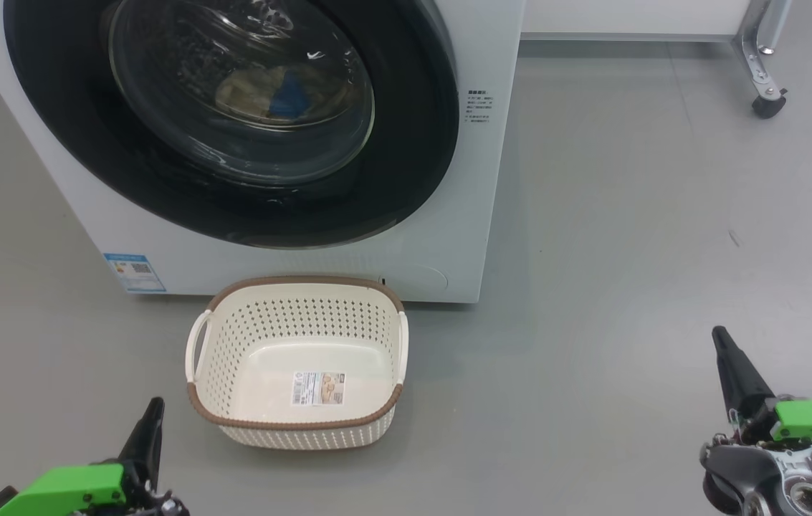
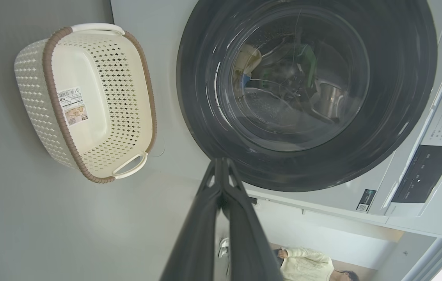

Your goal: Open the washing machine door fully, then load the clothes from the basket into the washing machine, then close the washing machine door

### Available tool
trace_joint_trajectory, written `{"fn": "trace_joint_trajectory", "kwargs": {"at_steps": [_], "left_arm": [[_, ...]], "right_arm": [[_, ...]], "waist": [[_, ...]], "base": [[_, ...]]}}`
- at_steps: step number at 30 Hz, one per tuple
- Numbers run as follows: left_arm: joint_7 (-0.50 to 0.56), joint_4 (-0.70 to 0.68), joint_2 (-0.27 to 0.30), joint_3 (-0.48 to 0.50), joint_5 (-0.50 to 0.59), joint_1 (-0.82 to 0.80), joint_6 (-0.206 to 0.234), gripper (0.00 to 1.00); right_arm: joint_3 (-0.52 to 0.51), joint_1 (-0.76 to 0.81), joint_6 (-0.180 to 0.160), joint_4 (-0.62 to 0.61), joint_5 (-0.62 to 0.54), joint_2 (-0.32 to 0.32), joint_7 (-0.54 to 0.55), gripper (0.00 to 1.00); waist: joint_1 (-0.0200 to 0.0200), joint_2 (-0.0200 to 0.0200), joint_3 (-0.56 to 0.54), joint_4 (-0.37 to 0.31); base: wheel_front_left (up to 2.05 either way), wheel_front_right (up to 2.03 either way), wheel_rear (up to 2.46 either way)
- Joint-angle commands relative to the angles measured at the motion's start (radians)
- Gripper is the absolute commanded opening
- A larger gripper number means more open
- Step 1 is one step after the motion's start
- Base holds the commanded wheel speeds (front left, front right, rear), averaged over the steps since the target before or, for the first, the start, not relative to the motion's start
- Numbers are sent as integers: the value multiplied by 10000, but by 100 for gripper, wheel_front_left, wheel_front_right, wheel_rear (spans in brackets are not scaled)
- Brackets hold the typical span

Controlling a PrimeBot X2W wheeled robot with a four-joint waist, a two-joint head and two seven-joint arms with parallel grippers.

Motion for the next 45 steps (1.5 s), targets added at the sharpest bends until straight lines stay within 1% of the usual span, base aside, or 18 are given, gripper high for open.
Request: {"fn": "trace_joint_trajectory", "kwargs": {"at_steps": [1, 45], "left_arm": [[84, -277, 58, 420, -148, -511, -71, 0], [110, -278, 35, 453, -121, -513, -71, 0]], "right_arm": [[136, -631, -29, -294, 166, -225, 87, 0], [0, -643, -29, -285, 52, -129, 196, 0]], "waist": [[0, 0, 0, 0], [0, 0, 0, 0]], "base": [[0, 0, 0], [0, 0, 0]]}}
